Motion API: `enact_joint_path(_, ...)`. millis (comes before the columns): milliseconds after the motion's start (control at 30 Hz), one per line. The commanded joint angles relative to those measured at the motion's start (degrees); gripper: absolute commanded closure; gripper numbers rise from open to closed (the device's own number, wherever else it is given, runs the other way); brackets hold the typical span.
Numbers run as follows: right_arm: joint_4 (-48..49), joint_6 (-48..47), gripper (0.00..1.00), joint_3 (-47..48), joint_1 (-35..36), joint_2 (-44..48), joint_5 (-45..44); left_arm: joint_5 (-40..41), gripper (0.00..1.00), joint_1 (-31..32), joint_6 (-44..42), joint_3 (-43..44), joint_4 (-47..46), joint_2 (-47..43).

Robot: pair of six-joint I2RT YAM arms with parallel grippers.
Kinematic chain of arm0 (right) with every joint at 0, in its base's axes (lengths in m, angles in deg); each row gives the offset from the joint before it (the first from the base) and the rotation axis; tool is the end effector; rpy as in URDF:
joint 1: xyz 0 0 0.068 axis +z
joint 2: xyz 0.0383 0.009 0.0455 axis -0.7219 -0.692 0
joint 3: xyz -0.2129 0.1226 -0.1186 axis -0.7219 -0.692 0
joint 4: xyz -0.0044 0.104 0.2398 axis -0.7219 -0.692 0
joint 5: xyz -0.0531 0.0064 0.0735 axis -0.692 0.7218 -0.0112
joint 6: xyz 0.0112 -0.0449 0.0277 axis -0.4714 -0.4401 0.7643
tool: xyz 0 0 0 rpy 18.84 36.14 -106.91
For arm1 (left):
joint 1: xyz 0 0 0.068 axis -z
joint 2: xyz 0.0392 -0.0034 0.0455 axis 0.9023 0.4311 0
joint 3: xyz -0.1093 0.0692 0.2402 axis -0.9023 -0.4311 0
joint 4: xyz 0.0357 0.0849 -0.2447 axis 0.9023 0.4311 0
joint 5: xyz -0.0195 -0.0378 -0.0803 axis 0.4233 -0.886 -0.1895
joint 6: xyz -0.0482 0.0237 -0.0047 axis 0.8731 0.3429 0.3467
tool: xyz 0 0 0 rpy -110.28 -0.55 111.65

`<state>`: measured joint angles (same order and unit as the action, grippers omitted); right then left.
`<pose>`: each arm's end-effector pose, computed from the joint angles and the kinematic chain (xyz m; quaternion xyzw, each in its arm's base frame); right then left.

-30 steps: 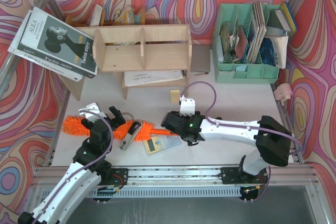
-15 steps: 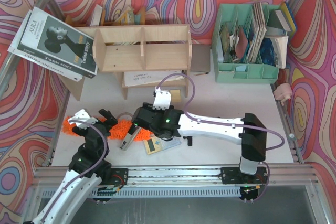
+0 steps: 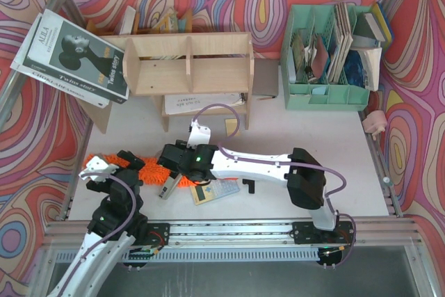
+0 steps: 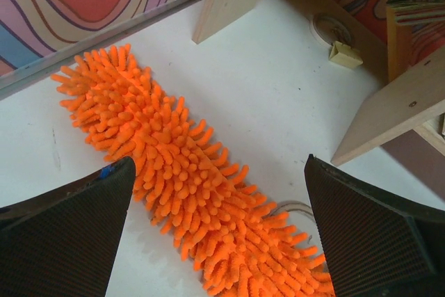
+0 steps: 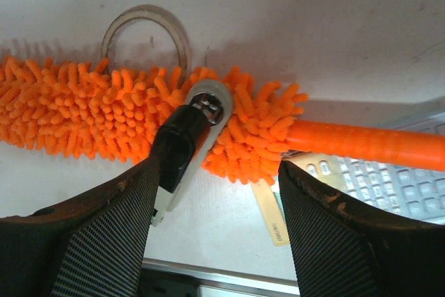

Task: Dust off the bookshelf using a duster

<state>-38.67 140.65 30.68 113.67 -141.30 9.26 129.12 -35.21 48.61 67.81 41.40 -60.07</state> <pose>0.1842 0.3959 0.2529 0.1209 0.9229 0.1598 0.3287 0.0821 -0.0106 0.2174 -0.3541 0.6613 0.0366 0.6603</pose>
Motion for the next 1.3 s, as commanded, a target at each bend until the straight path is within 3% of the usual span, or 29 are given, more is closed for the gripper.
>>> enact_joint_path(0, -0.81, -0.11, 0.35, 4.66, 0.28, -3.2, 1.74, 2.13, 0.01, 0.09, 0.76, -1.42, 1.43, -0.51)
enact_joint_path(433, -0.68, -4.05, 0.36, 10.34, 0.32, -8.63, 2.3, 1.52, 0.01, 0.09, 0.41, -1.6, 0.56, -0.14)
enact_joint_path(1267, 0.0, -2.51, 0.42, 12.73, -1.59, -14.21, 5.27, 0.6, 0.02, 0.04, 0.25, -1.79, 0.13, -0.15)
